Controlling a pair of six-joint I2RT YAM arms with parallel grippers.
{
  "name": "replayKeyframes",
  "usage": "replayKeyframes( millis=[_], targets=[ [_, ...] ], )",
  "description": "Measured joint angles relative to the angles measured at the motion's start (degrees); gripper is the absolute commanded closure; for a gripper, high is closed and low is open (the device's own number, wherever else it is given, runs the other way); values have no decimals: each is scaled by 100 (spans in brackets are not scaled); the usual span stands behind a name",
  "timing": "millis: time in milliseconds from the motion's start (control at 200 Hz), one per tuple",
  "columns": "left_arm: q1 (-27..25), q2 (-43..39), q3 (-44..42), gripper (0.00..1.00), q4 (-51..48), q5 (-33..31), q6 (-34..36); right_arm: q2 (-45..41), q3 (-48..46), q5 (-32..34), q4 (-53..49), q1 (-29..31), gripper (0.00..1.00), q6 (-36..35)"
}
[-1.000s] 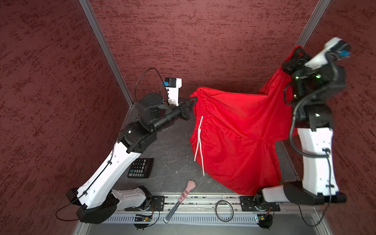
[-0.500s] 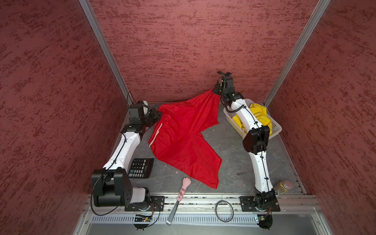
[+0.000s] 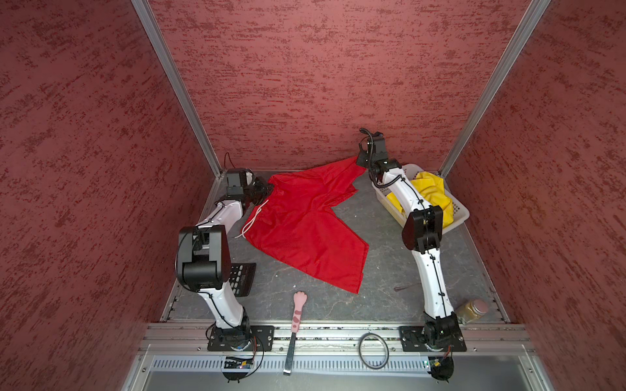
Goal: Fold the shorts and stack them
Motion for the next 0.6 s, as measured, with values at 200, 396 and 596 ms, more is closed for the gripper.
replayKeyframes(
  millis=[200,396,596],
  targets=[
    [341,0,339,100,28,116,15,-2170,-2415,42,612,339,100,-195],
    [892,-4,37,100,151,188,-72,-4787,-5007,219,1325,1119,100,-319],
    [1064,-11,-424,100,317,302,-76,-6288,-6819,188,1408,2090,100,-339]
  ],
)
